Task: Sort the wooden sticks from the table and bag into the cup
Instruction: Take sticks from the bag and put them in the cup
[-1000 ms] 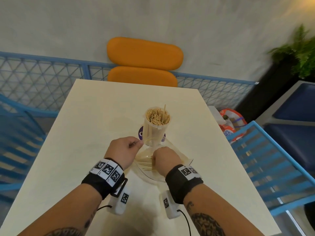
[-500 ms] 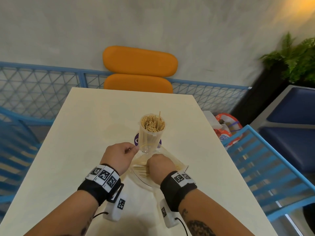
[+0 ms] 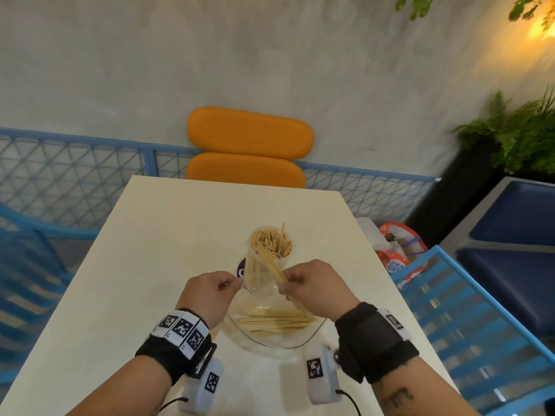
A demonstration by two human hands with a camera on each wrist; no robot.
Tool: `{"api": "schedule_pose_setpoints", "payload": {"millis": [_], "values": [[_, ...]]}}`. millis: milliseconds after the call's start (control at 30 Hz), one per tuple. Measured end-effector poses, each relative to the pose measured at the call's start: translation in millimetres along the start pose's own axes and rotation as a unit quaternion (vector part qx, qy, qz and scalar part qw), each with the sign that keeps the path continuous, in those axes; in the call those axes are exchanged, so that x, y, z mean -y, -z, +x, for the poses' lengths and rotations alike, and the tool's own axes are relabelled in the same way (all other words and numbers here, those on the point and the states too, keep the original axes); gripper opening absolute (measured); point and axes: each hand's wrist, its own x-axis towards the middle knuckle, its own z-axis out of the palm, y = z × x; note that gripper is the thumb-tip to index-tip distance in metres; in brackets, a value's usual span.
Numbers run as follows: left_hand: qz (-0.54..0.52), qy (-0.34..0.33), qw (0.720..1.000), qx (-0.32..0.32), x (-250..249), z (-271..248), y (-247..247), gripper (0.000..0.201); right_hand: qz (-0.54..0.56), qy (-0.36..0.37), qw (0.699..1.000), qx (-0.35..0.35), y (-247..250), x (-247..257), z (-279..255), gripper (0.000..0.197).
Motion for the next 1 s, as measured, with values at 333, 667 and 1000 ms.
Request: {"api": "schedule_pose_setpoints", "payload": {"millis": [333, 667, 1000], "values": [[-0.004, 0.0, 1.0, -0.004, -2, 2, 0, 0.022, 0.339, -0.005, 0.913, -0.228, 28, 30, 45, 0.016], [0.014, -0.005, 1.0, -0.002, 0, 6, -1, 0.023, 0.348, -0.04, 0.892, -0.287, -3, 15, 84, 0.015], [0.003, 0.0, 1.0, 0.001, 1, 7, -2, 0.022, 0.275, -0.011, 0.917, -0.29, -19, 5, 93, 0.017]]}}
